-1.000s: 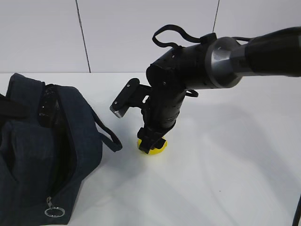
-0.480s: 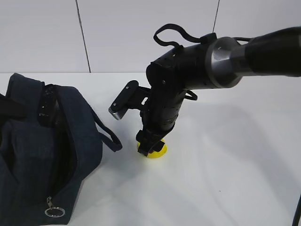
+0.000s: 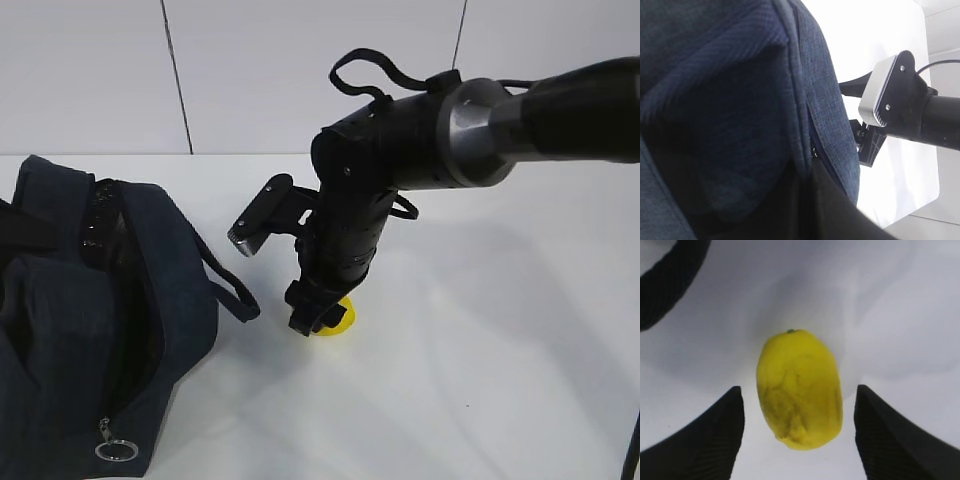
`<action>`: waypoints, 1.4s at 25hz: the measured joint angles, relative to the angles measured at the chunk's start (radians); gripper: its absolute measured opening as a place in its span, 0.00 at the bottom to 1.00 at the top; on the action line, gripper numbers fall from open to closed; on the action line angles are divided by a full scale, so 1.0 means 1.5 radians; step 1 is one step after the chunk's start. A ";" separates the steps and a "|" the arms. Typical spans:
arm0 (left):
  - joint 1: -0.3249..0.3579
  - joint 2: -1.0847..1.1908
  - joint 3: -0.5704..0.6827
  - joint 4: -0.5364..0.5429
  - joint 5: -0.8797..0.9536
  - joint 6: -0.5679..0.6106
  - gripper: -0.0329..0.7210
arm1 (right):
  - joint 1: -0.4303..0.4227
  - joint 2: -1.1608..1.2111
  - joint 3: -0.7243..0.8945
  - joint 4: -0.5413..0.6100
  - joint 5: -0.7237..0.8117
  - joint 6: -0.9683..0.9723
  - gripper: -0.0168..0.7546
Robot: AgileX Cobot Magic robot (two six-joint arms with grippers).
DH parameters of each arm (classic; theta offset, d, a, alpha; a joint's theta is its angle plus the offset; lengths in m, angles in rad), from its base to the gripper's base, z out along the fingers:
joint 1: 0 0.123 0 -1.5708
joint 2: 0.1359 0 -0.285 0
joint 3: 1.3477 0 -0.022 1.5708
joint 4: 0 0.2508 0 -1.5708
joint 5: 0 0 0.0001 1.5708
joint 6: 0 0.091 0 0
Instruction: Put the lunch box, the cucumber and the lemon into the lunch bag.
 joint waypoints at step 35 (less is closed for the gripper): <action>0.000 0.000 0.000 0.000 -0.006 0.000 0.04 | 0.000 0.025 -0.124 -0.012 0.154 -0.001 0.51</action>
